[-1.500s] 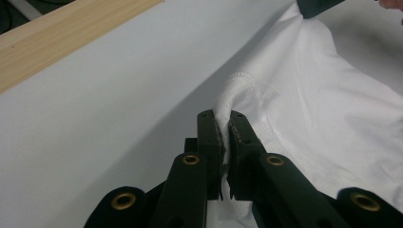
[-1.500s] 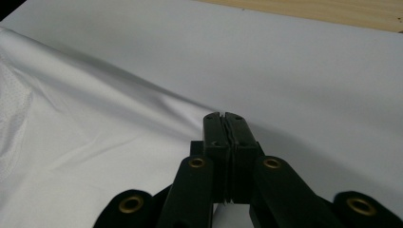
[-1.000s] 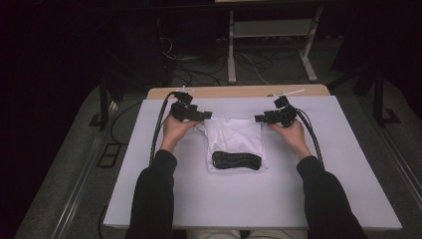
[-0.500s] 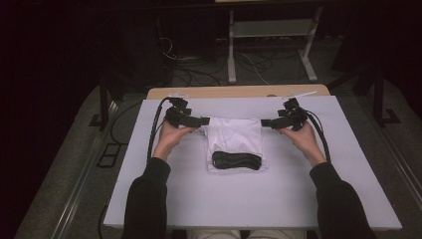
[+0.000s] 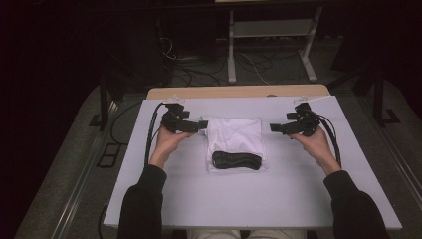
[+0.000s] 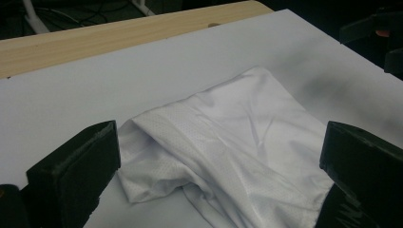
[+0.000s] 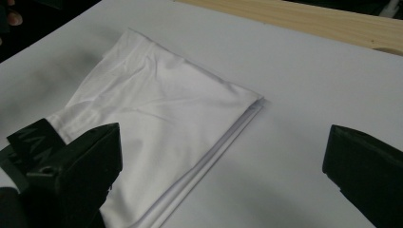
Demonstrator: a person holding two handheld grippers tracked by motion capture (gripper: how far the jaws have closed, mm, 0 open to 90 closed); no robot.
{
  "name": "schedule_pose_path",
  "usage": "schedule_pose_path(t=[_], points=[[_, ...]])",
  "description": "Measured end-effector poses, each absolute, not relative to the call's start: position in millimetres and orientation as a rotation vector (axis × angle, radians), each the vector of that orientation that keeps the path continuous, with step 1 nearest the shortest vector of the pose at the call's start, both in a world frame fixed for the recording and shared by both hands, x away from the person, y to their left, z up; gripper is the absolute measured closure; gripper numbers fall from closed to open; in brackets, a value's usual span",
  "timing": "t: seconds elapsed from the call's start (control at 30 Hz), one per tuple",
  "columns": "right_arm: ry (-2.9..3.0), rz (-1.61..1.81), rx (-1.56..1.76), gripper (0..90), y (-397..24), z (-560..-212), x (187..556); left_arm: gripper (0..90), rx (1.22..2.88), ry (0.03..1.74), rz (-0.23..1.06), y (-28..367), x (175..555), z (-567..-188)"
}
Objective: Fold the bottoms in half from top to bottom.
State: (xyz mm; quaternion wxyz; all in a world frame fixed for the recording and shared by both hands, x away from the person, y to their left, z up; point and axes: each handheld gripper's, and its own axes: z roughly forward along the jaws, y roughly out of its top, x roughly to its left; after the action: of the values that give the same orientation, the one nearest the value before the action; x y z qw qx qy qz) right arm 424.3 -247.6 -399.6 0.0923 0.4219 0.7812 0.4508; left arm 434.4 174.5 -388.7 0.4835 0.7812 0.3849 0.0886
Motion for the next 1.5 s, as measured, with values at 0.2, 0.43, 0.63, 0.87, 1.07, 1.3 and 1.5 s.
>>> schedule_pose_path(t=[0.2, 0.43, 0.63, 0.87, 1.07, 1.3, 1.5], points=[[2.332, 1.346, 1.238, 0.0, -247.9, -401.2, 413.2, 0.0, 1.883, 0.936, 0.229, 181.6, 424.9, -389.2], [2.355, 1.355, 1.216, 0.0, -246.9, -406.1, 395.8, 0.0, 1.843, 0.911, 0.234, 188.5, 408.1, -389.0], [2.359, 1.328, 1.204, 0.0, -248.0, -406.7, 379.3, 0.0, 1.835, 0.887, 0.244, 189.7, 391.9, -388.2], [2.339, 1.345, 1.183, 0.0, -254.4, -404.1, 355.5, 0.0, 1.843, 0.842, 0.240, 185.8, 374.9, -387.9], [2.319, 1.375, 1.178, 0.0, -261.1, -402.0, 338.3, 0.0, 1.834, 0.840, 0.234, 186.0, 359.7, -393.9], [2.312, 1.364, 1.183, 0.0, -270.8, -406.3, 323.0, 0.0, 1.832, 0.813, 0.237, 185.6, 340.4, -392.9], [2.292, 1.375, 1.191, 0.0, -281.3, -408.8, 309.0, 0.0, 1.852, 0.802, 0.240, 186.2, 324.7, -397.3]])
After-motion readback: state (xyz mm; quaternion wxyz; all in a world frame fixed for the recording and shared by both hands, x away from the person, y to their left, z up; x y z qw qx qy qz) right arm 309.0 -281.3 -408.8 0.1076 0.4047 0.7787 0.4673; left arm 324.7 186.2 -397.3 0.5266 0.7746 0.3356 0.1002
